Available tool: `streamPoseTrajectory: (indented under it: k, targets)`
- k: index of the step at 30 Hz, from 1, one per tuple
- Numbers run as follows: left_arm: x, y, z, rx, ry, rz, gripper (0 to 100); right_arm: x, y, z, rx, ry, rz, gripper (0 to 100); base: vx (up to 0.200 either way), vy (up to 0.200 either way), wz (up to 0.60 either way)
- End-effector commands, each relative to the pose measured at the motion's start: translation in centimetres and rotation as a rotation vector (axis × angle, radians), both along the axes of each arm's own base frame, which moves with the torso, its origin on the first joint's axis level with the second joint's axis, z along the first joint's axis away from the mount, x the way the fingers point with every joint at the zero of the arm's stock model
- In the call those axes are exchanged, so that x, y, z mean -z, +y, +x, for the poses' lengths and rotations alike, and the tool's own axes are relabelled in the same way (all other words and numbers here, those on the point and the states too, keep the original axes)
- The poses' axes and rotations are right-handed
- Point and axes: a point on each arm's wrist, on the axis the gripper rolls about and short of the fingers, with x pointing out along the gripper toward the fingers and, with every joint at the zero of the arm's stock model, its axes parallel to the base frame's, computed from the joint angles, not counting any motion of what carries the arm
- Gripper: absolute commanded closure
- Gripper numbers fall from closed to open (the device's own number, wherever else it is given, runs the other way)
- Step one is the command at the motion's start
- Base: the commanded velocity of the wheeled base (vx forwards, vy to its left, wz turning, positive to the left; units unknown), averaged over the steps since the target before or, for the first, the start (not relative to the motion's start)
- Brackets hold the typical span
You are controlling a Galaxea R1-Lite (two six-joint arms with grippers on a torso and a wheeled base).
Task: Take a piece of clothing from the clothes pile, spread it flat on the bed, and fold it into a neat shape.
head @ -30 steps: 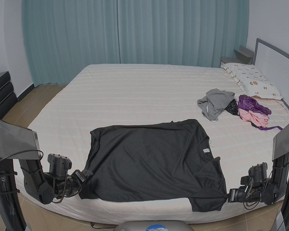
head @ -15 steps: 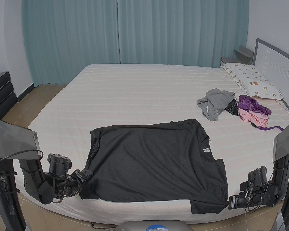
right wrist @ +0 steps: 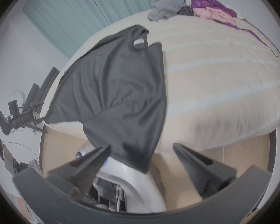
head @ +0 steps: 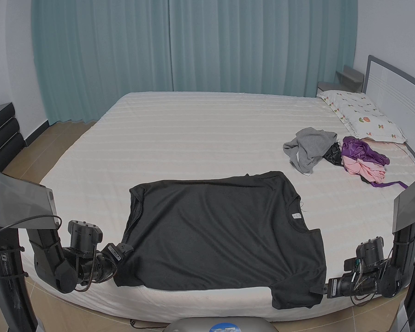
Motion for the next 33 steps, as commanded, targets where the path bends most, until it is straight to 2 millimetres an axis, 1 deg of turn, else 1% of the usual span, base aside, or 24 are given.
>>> streamPoseTrajectory:
  k: [1, 2, 3, 5, 8, 16, 23, 28, 33]
  targets:
    - [-0.2, 0.1, 0.1, -0.010, -0.009, -0.006, 0, -0.9, -0.4, 0.2, 0.033, -0.059, 0.017, 0, 0.000, 0.000, 0.00]
    - [-0.2, 0.1, 0.1, -0.010, -0.009, -0.006, 0, -0.9, -0.4, 0.2, 0.033, -0.059, 0.017, 0, 0.000, 0.000, 0.00]
    - [-0.4, 0.1, 0.0, -0.010, -0.013, -0.007, 0, -1.4, -0.5, 0.7, 0.058, -0.110, 0.043, 0, 0.000, 0.000, 0.00]
    - [-1.0, 0.1, 0.1, -0.011, -0.034, -0.012, 0, -1.8, -0.4, 1.1, 0.076, -0.146, 0.091, 0, 0.000, 0.000, 0.00]
    - [-1.7, 0.1, 0.2, -0.035, -0.061, -0.044, 0, -1.9, -0.2, 1.5, 0.085, -0.173, 0.133, 0, 0.000, 0.000, 0.00]
    - [-1.7, 0.3, 0.4, -0.058, -0.058, -0.059, 0, -2.4, 0.0, 2.1, 0.122, -0.209, 0.185, 0, 0.000, 0.000, 0.00]
    - [-1.7, 0.4, 0.6, -0.062, -0.065, -0.057, 0, -2.3, 0.0, 2.1, 0.116, -0.202, 0.205, 0, 0.000, 0.000, 0.00]
    - [-1.9, 1.1, 0.8, -0.088, -0.083, -0.065, 0, -2.2, 0.0, 2.2, 0.115, -0.201, 0.206, 0, 0.000, 0.000, 0.00]
    - [-1.7, 1.6, 0.9, -0.101, -0.074, -0.071, 0, -2.5, -0.2, 2.4, 0.125, -0.222, 0.209, 0, 0.000, 0.200, 0.00]
